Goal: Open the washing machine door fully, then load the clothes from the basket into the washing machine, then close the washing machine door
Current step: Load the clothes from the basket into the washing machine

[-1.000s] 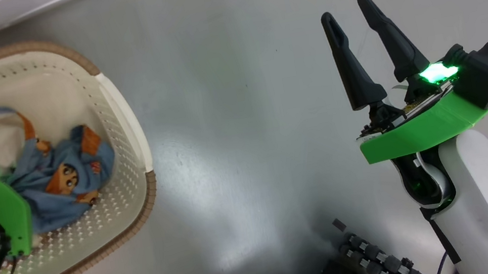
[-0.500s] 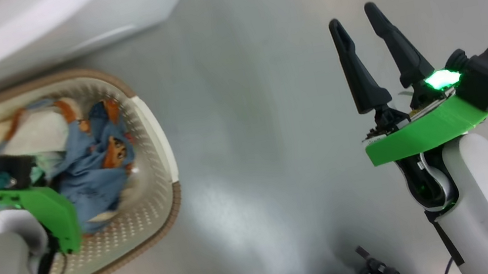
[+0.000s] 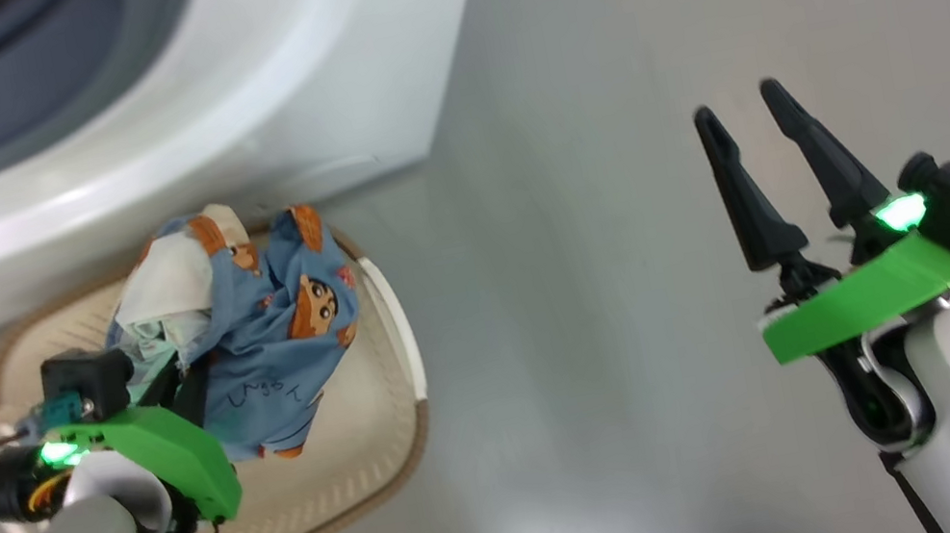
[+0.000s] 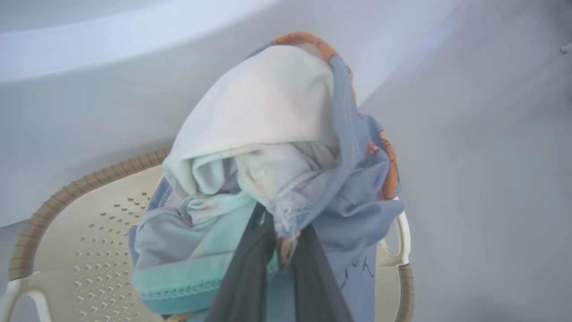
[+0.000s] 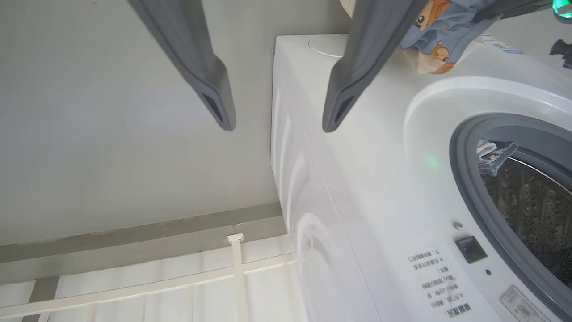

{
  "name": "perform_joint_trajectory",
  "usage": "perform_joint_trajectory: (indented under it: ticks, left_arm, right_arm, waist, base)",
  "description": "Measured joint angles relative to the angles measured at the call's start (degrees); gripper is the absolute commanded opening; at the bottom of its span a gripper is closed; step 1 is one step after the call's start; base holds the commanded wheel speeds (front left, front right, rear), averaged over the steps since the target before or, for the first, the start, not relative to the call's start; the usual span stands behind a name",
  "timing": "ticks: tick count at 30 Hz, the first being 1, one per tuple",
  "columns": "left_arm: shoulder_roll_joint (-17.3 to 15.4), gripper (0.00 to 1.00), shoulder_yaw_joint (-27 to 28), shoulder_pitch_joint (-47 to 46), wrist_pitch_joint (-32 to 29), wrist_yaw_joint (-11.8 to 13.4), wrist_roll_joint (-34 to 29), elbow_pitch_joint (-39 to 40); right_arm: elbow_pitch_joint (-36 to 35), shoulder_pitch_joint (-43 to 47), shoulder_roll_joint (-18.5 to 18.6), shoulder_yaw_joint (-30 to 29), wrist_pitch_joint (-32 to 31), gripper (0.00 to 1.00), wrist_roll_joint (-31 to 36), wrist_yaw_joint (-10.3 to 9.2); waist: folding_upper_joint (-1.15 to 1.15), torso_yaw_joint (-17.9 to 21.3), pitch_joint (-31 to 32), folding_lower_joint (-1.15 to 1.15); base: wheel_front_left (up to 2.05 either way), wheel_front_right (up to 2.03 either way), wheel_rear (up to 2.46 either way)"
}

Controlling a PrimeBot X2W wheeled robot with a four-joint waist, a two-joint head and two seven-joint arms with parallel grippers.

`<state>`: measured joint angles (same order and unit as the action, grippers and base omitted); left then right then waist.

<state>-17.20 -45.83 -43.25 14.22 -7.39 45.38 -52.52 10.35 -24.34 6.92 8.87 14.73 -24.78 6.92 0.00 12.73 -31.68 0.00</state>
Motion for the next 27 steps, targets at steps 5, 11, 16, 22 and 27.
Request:
perform_joint_trajectory:
  ticks: [5, 11, 16, 22, 27]
  left_arm:
    - [0.3, 0.00, 7.7, 6.8, 0.1, 0.2, -2.2, 8.1]
    - [2.5, 0.00, 17.5, 15.3, 0.1, 0.6, -4.5, 17.7]
    - [5.2, 0.00, 24.0, 21.0, 0.2, 0.6, -8.2, 25.7]
    - [7.2, 0.00, 30.1, 26.4, 0.2, 0.6, -11.8, 32.6]
    - [8.5, 0.00, 33.4, 28.8, 0.2, 0.7, -14.1, 36.1]
  right_arm:
    - [0.8, 2.5, 1.3, -0.4, 0.0, 1.00, -0.1, 0.00]
    - [1.6, 6.4, 2.6, -0.8, 0.0, 1.00, -0.7, 0.00]
    - [1.7, 9.5, 3.2, -1.6, 0.0, 1.00, -1.2, 0.00]
    - [1.7, 11.7, 3.6, -1.7, 0.0, 1.00, -2.2, 0.00]
    - [1.6, 12.1, 4.0, -1.7, 0.0, 1.00, -2.2, 0.00]
  waist:
    - [0.00, -1.8, 5.0, 0.00]
    - [0.00, -4.2, 11.0, 0.00]
    - [0.00, -6.4, 15.6, 0.00]
    - [0.00, -8.7, 20.4, 0.00]
    - [0.00, -9.9, 23.1, 0.00]
  base:
    - [0.00, 0.00, 0.00]
    - [0.00, 0.00, 0.00]
    - [0.00, 0.00, 0.00]
    - [0.00, 0.00, 0.00]
    - [0.00, 0.00, 0.00]
